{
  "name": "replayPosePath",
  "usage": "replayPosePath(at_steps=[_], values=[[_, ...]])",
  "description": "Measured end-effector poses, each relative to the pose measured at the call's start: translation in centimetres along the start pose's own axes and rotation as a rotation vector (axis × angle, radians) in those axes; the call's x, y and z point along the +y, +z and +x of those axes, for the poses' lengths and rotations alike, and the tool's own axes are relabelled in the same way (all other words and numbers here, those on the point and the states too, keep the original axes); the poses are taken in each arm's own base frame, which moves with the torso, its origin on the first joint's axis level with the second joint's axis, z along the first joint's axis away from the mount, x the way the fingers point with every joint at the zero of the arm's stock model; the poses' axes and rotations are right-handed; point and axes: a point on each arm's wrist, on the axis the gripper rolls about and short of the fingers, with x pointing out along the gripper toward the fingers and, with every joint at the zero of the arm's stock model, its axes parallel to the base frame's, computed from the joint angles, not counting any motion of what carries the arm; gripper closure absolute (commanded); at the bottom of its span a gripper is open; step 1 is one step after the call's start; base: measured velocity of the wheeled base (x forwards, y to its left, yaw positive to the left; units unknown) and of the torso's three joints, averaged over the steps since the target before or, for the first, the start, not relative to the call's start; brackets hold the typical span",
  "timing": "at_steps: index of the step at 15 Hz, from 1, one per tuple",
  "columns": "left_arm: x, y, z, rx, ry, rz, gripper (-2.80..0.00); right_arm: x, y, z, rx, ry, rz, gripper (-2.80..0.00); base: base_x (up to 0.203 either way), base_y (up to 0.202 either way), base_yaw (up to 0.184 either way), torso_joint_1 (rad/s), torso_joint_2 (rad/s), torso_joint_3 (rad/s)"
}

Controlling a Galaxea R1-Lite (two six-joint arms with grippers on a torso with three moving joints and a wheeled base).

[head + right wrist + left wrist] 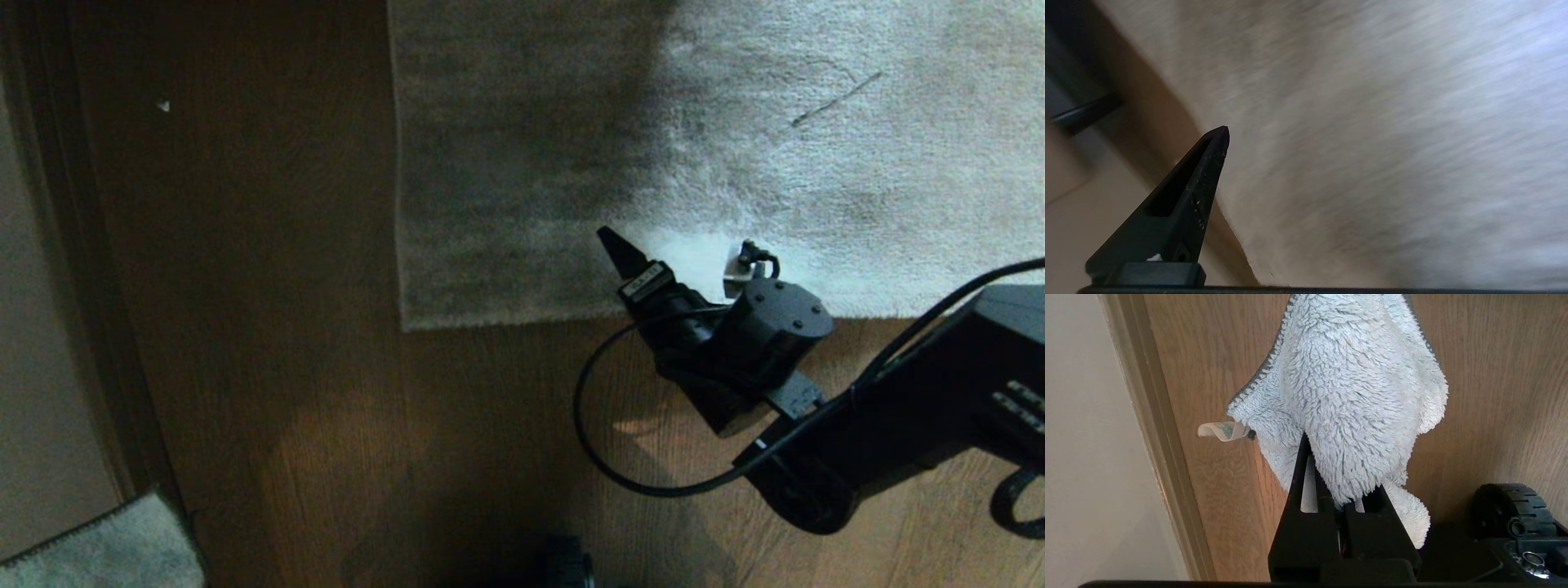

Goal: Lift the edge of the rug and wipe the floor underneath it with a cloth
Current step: Lift up the carpet

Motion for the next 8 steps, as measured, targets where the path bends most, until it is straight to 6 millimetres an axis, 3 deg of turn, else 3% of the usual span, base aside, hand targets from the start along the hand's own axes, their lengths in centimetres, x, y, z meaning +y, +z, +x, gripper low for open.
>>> replayPosePath(at_steps=[6, 7, 8], values=[[0.0, 0.0, 0.0, 0.000, 0.000, 0.000, 0.00, 2.7, -3.5, 0.2, 0.064, 0.086, 0.041, -2.80, 0.000, 0.000, 0.000, 0.000, 0.00, 0.000], [0.0, 0.0, 0.0, 0.000, 0.000, 0.000, 0.00, 2.7, -3.6, 0.2, 0.066, 0.088, 0.042, 0.00, 0.000, 0.000, 0.000, 0.000, 0.00, 0.000], [0.0, 0.0, 0.0, 0.000, -0.001, 0.000, 0.00, 2.7, -3.7, 0.2, 0.067, 0.088, 0.042, 0.00, 0.000, 0.000, 0.000, 0.000, 0.00, 0.000]])
